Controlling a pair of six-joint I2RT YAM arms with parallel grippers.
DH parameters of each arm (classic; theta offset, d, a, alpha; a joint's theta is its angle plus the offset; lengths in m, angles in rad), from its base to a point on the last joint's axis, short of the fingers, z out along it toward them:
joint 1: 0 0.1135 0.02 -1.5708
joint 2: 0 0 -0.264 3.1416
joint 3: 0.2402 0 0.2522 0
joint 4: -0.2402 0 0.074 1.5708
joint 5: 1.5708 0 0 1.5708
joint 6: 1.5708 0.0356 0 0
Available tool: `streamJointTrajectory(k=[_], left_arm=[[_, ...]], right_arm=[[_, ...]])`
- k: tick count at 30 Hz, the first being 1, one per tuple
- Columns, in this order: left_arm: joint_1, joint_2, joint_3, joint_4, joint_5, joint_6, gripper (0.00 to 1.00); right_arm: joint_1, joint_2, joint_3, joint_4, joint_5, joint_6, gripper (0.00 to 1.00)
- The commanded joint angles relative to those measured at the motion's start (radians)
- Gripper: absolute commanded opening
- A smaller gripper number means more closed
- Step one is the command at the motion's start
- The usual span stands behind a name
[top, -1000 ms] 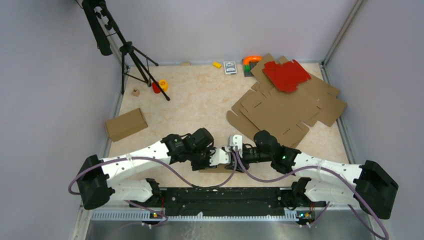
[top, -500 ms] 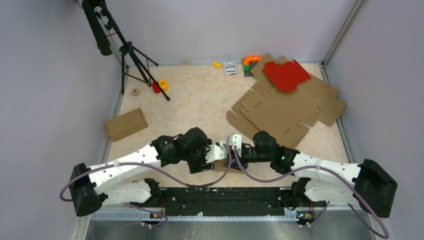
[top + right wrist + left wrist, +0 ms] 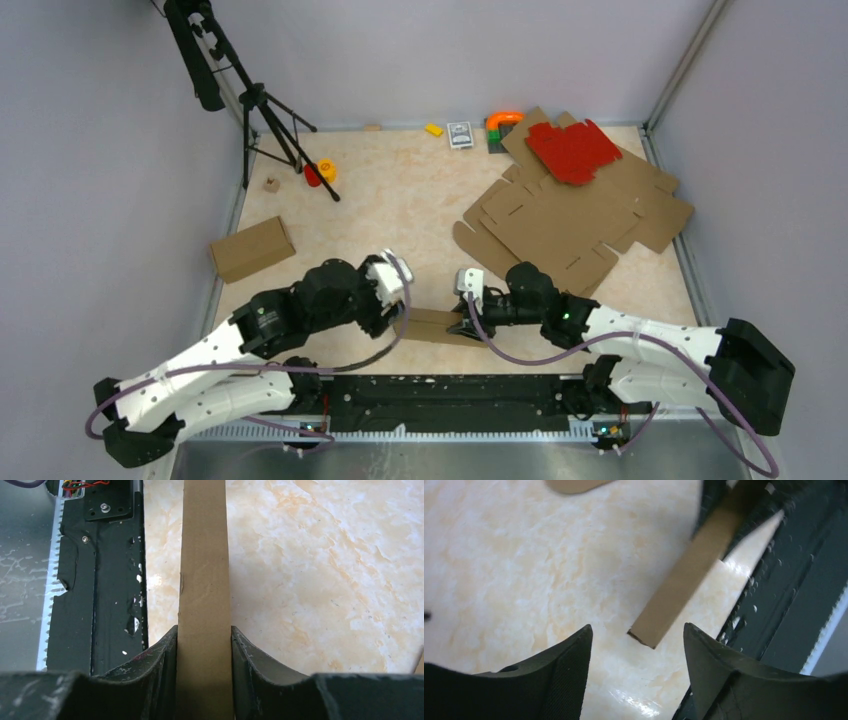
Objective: Fold the paper box
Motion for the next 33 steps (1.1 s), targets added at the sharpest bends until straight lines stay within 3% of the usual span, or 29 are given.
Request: streamJointTrajectory(k=[1,5,14,24,28,33], left_arm=[[0.002,-0.079,0.03,0.06,-0.427,-0.459,0.52],[0.003,-0.043,0.113,-0.011,-0.44,-0.668,0.01],[0.028,0.036,0.091,-0.021,-0.134,-0.833,0.0],[0.153,0.026,-0.086,-0.035,-0.106,-0.901,0.0],[0.211,0.03,-0.181,0.041,0.014,-0.895,0.0],[0.218,0.049,-0.181,0.043,0.008,-0.901,0.0]], right_arm=[[0.01,0.002,-0.005,-0.092,0.033,-0.02,0.19],[0.011,0.003,0.005,-0.105,0.031,-0.017,0.19],[0.011,0.024,0.037,-0.106,0.052,-0.014,0.19],[0.01,0.048,0.038,-0.083,0.043,0.001,0.19],[0.01,0.046,0.024,-0.067,0.04,0.009,0.19],[0.011,0.053,0.021,-0.059,0.037,0.009,0.18]])
